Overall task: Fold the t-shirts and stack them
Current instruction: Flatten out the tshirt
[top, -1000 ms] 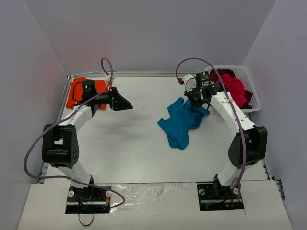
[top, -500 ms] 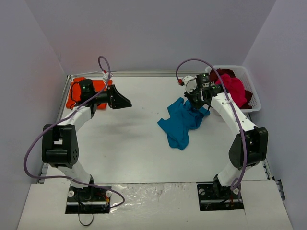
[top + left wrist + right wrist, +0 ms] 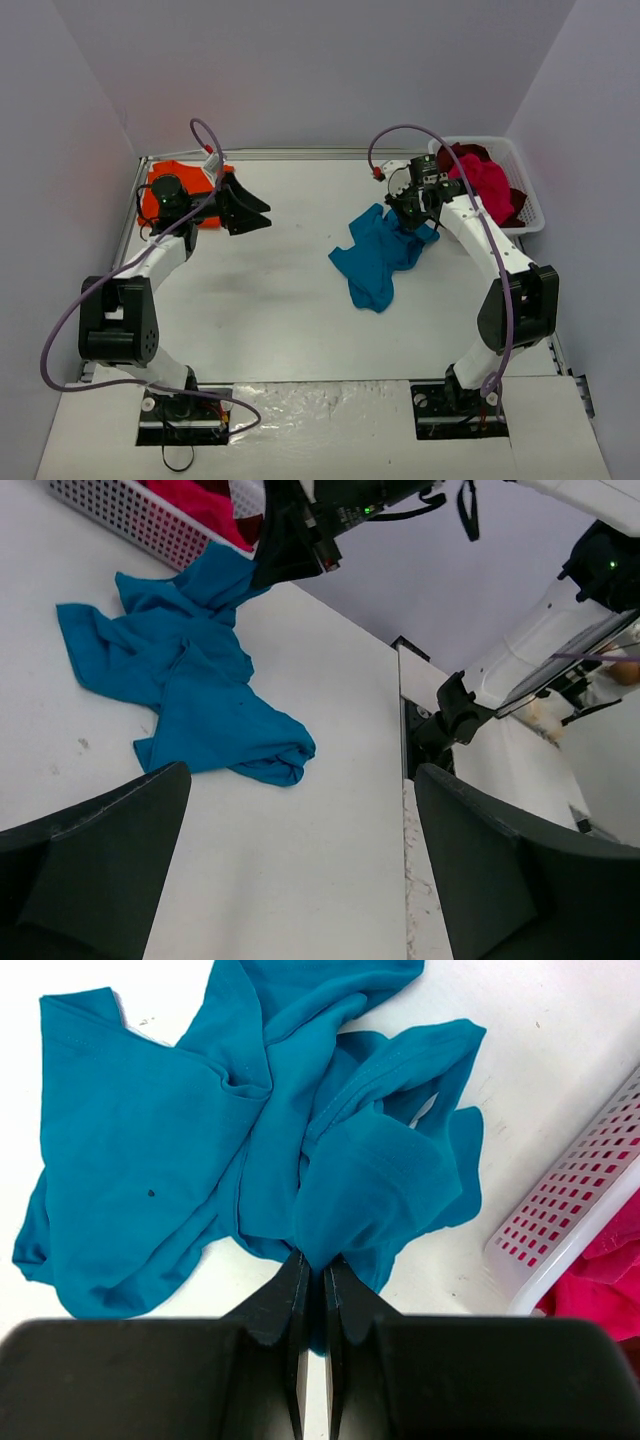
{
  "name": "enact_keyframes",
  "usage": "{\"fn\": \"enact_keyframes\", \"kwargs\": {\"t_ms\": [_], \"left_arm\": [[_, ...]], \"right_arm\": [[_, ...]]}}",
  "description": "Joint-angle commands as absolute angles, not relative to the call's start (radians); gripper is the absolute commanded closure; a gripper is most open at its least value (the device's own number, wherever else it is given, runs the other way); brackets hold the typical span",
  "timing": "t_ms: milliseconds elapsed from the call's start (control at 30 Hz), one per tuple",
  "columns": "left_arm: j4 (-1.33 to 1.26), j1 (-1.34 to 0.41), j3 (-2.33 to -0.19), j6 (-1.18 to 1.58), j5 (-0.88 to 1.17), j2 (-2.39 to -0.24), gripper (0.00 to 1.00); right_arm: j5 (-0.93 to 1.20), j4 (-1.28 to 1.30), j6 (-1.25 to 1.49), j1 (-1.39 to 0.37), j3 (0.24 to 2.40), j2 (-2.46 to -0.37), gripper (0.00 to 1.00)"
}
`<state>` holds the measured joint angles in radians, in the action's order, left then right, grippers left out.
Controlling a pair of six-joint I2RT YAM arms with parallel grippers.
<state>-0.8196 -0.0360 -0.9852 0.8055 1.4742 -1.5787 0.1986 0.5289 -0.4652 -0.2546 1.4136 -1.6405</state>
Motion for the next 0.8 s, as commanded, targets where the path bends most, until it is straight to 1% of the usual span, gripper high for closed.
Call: {"fn": "enact_keyframes", "kwargs": {"t_ms": [0, 133, 200, 333, 367, 433, 467, 500, 533, 567, 600, 633, 667, 700, 767], "left_arm": [[-0.974, -0.025, -0.962, 0.746, 1.629, -1.438, 0.06], [-0.962, -0.005, -0.914, 0.638, 1.582, -1.382, 0.06], [-0.895, -0.006, -0.905, 0.570, 1.575, -1.367, 0.06], [-0.858, -0.005, -0.884, 0.503, 1.548, -1.351, 0.06], [-0.847, 0.027, -0.877, 0.493, 1.537, -1.347, 0.06], [-0.760, 0.032, -0.882, 0.422, 1.503, -1.338, 0.06], [-0.705, 0.035, -0.890, 0.382, 1.484, -1.335, 0.06], [-0.522, 0.047, -0.919, 0.326, 1.458, -1.321, 0.06], [-0.388, 0.054, -0.942, 0.141, 1.407, -1.310, 0.06], [-0.236, 0.054, -0.974, 0.014, 1.355, -1.301, 0.06], [0.131, 0.039, -1.056, -0.153, 1.271, -1.283, 0.06], [0.229, 0.022, -1.089, -0.349, 1.193, -1.281, 0.06], [0.289, 0.011, -1.107, -0.404, 1.093, -1.278, 0.06], [0.311, -0.026, -1.114, -0.419, 1.041, -1.273, 0.06], [0.290, -0.028, -1.098, -0.393, 0.985, -1.255, 0.06]], "right_arm": [[0.215, 0.528, -0.465, -0.245, 1.407, -1.594, 1.00], [0.215, 0.529, -0.465, -0.244, 1.405, -1.597, 1.00], [0.215, 0.528, -0.466, -0.242, 1.402, -1.595, 1.00], [0.215, 0.526, -0.466, -0.242, 1.397, -1.594, 1.00], [0.215, 0.525, -0.466, -0.242, 1.396, -1.592, 1.00], [0.213, 0.523, -0.466, -0.241, 1.394, -1.589, 1.00], [0.213, 0.525, -0.468, -0.241, 1.391, -1.589, 1.00], [0.210, 0.522, -0.468, -0.241, 1.390, -1.589, 1.00], [0.209, 0.523, -0.468, -0.241, 1.388, -1.588, 1.00], [0.209, 0.522, -0.468, -0.241, 1.388, -1.588, 1.00], [0.209, 0.522, -0.468, -0.241, 1.387, -1.589, 1.00], [0.210, 0.519, -0.468, -0.241, 1.385, -1.588, 1.00], [0.210, 0.520, -0.468, -0.241, 1.385, -1.588, 1.00], [0.210, 0.520, -0.466, -0.241, 1.385, -1.588, 1.00], [0.210, 0.518, -0.466, -0.241, 1.385, -1.591, 1.00]]}}
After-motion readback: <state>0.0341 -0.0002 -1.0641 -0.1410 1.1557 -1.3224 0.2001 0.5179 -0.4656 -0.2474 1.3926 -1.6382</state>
